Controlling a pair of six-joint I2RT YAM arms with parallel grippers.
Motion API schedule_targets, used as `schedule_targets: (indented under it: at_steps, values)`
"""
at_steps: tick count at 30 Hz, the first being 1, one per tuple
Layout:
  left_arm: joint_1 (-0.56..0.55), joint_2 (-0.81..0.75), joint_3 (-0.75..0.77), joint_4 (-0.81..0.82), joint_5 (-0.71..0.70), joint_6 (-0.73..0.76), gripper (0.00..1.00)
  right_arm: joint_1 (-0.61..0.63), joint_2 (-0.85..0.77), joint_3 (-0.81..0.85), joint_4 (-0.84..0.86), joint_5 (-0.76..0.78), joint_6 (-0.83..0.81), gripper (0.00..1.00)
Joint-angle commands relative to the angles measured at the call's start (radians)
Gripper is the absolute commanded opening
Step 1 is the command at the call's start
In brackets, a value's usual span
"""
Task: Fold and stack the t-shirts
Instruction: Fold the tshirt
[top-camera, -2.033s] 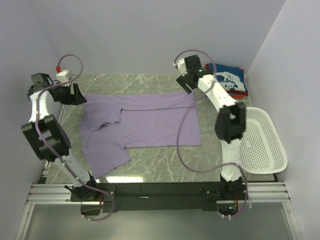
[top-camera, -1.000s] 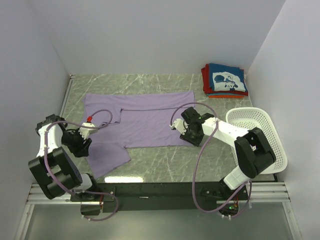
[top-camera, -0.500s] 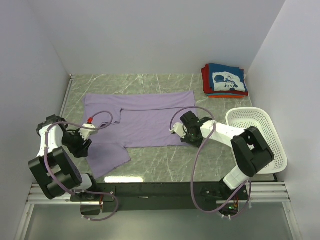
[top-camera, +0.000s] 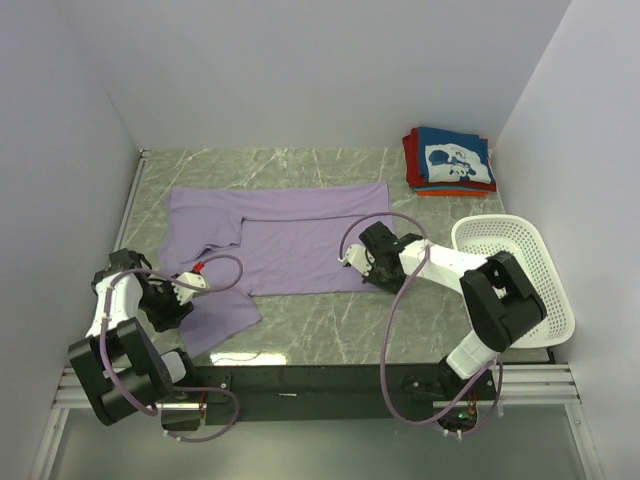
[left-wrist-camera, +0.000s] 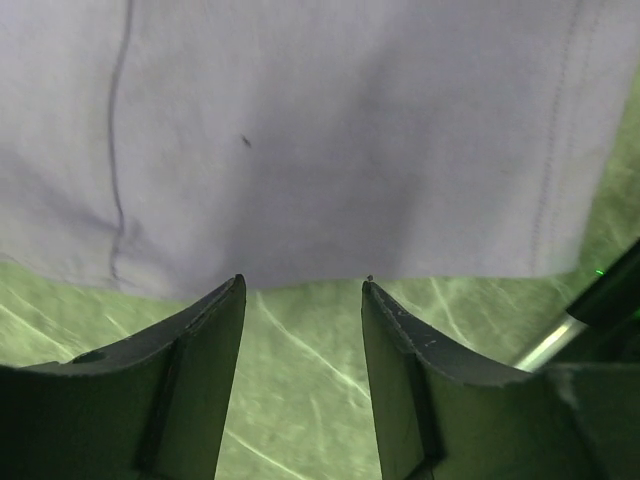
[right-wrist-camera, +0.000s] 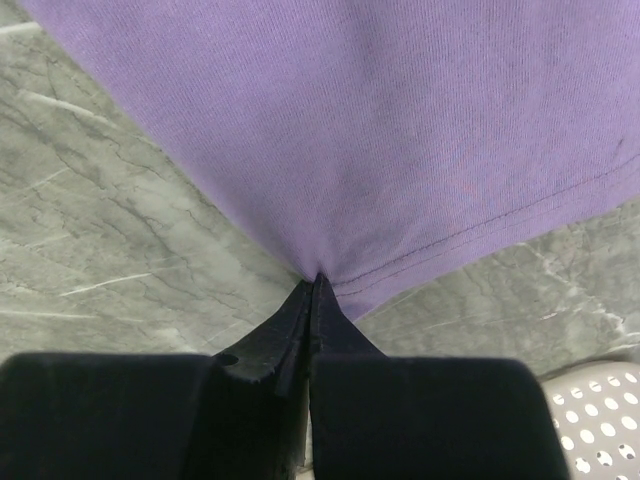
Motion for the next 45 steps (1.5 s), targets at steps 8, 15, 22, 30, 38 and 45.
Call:
schedule_targets:
  at_steps: [8, 15, 22, 30, 38, 45]
  values:
    - [-0.107, 0.097, -0.056, 0.168, 0.013, -0.031, 0.51, -0.002, 0.038, 0.019, -0.003, -0.039, 0.015, 0.0]
    - [-0.119, 0.107, -0.056, 0.141, -0.031, -0.009, 0.15, -0.006, 0.03, 0.024, -0.017, -0.04, 0.012, 0.0]
    - [-0.115, 0.045, 0.046, -0.052, -0.001, 0.006, 0.01, -0.025, -0.031, 0.008, -0.049, -0.047, -0.002, 0.0]
    - [-0.07, 0.119, 0.276, -0.235, 0.079, -0.04, 0.01, -0.077, -0.1, 0.027, -0.109, -0.057, -0.054, 0.0]
    - [-0.058, 0.267, 0.502, -0.25, 0.153, -0.138, 0.01, -0.14, -0.024, 0.161, -0.162, -0.065, -0.114, 0.0]
    - [-0.072, 0.418, 0.743, -0.275, 0.23, -0.265, 0.01, -0.195, 0.078, 0.344, -0.241, -0.067, -0.166, 0.0]
